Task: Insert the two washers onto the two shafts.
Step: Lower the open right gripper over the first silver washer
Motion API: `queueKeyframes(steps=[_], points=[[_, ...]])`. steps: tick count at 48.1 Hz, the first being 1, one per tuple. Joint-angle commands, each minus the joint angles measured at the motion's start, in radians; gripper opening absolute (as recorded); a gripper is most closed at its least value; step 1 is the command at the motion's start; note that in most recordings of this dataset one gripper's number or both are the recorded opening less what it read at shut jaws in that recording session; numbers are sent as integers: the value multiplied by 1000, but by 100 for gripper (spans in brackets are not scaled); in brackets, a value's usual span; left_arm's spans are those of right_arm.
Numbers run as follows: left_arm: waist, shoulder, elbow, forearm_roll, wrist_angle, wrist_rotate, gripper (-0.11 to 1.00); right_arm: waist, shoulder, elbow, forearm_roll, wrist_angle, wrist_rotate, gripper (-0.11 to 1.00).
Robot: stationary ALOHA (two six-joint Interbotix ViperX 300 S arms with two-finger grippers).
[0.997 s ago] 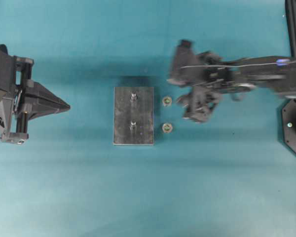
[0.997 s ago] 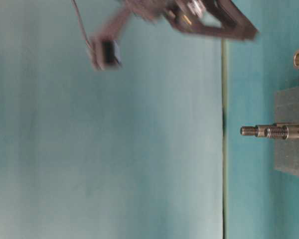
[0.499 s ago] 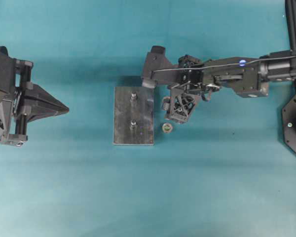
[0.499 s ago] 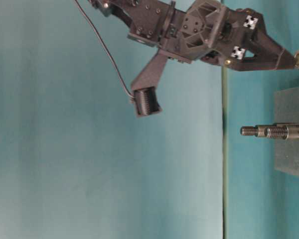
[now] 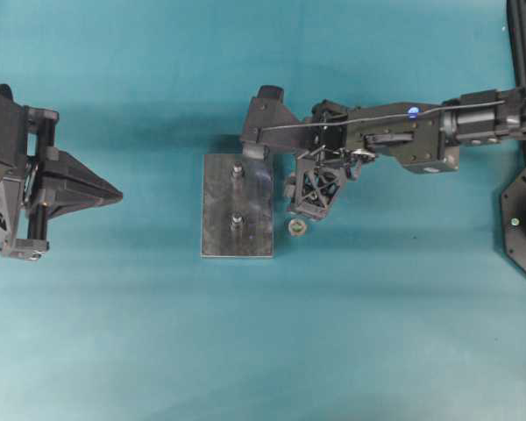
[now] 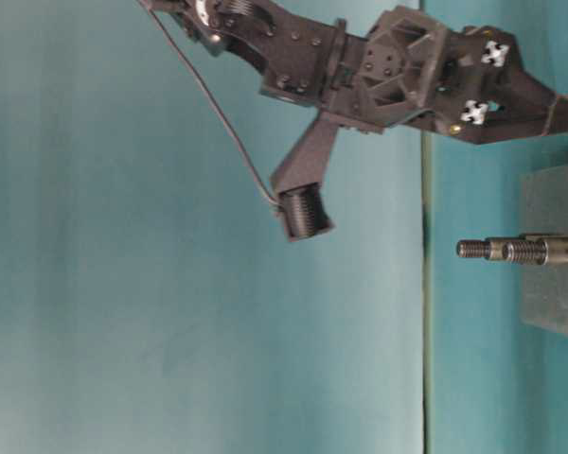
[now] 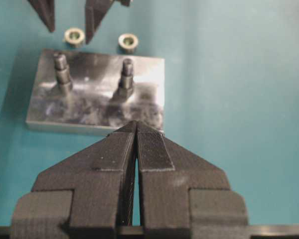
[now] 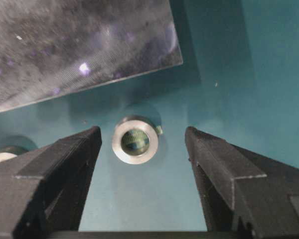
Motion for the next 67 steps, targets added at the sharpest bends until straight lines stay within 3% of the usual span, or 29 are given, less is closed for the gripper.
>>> queueKeyframes(steps=[1, 38, 67], points=[[-2, -3, -9, 2, -11, -2, 0, 0, -12, -21, 2, 5, -5, 75], [-2, -3, -5, 3, -21, -2, 0, 0, 17, -35, 3, 6, -2, 70], [-2, -3, 0, 2, -21, -2, 0, 9, 25, -38, -3, 44, -2, 34]])
